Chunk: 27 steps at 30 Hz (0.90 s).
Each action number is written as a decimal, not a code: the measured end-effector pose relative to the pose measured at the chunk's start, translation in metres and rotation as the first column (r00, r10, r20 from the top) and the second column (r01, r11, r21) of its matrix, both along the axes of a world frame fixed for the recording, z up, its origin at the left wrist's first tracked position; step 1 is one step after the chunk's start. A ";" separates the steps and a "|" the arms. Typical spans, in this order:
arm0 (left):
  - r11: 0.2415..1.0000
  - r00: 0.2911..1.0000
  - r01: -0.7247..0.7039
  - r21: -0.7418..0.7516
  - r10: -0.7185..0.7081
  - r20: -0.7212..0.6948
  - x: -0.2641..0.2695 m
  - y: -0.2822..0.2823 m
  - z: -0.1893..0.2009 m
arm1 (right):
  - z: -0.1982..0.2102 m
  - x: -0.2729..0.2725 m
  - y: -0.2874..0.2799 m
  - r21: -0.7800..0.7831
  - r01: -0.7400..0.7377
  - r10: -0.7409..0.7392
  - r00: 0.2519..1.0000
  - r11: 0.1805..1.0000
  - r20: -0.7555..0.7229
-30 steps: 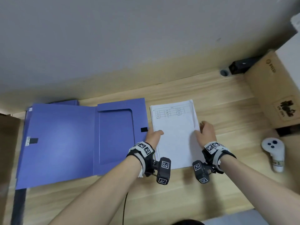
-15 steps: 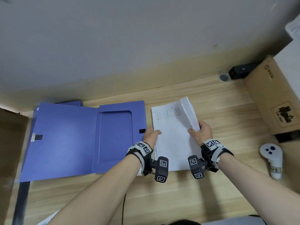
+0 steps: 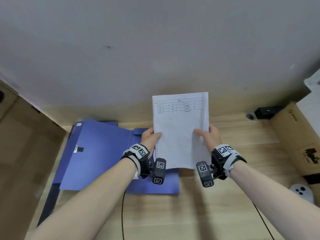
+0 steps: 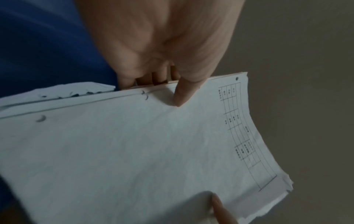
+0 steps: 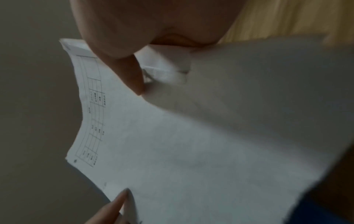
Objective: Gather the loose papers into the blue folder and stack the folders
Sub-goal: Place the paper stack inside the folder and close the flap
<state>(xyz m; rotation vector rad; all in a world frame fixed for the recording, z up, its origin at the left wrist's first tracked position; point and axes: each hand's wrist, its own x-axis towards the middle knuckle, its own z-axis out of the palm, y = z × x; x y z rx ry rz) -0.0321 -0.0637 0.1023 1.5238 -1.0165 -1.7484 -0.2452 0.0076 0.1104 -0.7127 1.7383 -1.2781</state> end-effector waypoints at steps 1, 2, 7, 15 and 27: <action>0.999 1.000 -0.015 -0.051 0.015 -0.003 0.015 -0.005 0.006 | 0.005 0.015 -0.009 -0.009 -0.018 0.018 0.999 1.000 0.032; 0.994 0.999 -0.034 -0.104 0.034 0.001 0.031 -0.010 0.011 | 0.009 0.030 -0.018 -0.019 -0.037 0.039 0.997 0.999 0.069; 0.964 0.990 -0.141 -0.224 0.142 -0.013 0.103 -0.028 0.017 | 0.017 0.099 -0.053 -0.080 -0.075 0.088 0.981 0.994 0.171; 0.980 0.981 -0.189 -0.055 0.191 0.023 0.156 -0.013 -0.032 | -0.025 0.154 -0.047 0.017 -0.198 0.194 0.971 0.980 0.142; 0.996 0.990 -0.065 -0.063 0.072 0.120 0.147 -0.011 -0.063 | -0.058 0.149 -0.053 0.071 -0.060 0.048 0.985 0.996 0.164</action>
